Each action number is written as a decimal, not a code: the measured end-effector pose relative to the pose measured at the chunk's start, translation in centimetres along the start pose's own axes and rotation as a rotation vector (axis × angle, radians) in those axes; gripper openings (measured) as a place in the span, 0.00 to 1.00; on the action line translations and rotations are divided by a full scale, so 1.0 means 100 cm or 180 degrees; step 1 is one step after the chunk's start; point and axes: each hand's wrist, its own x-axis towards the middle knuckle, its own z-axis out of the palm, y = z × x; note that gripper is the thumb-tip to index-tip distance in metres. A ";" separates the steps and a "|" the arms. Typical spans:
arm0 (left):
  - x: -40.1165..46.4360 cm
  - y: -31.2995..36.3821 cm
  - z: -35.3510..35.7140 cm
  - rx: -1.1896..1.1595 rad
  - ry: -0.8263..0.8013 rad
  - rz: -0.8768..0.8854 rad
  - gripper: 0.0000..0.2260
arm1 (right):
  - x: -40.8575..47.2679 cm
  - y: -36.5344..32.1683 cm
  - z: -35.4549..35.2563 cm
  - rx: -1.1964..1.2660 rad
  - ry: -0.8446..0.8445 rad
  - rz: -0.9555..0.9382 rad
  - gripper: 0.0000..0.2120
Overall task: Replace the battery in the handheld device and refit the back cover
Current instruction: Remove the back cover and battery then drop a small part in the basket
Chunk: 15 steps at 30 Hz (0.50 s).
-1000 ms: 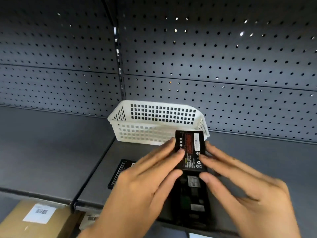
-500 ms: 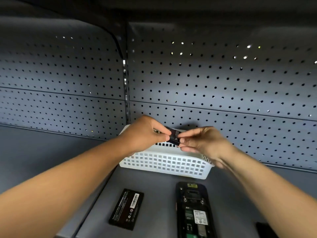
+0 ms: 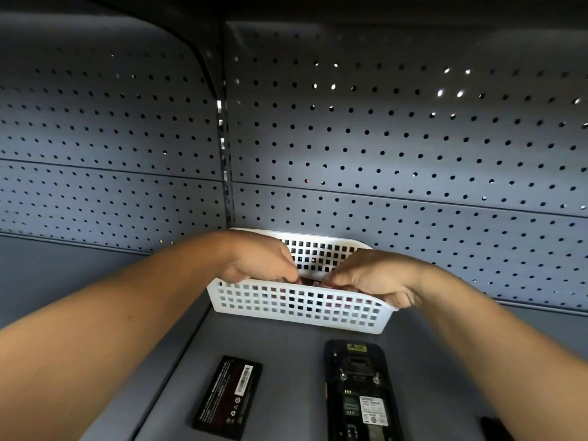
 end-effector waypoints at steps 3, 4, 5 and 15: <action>0.000 0.004 -0.001 0.0141 -0.0018 -0.0031 0.09 | 0.002 0.000 0.001 -0.0095 -0.0032 0.0088 0.11; 0.001 0.005 -0.001 0.0184 -0.0028 -0.0047 0.11 | 0.003 0.000 0.001 -0.0101 -0.0020 0.0104 0.11; 0.000 0.006 0.001 0.0252 -0.0048 -0.0072 0.12 | 0.001 -0.001 0.002 -0.0098 -0.0027 0.0124 0.10; -0.088 -0.006 -0.006 -0.0223 0.2192 0.1469 0.09 | -0.077 -0.037 0.001 -0.1059 0.1209 -0.1506 0.07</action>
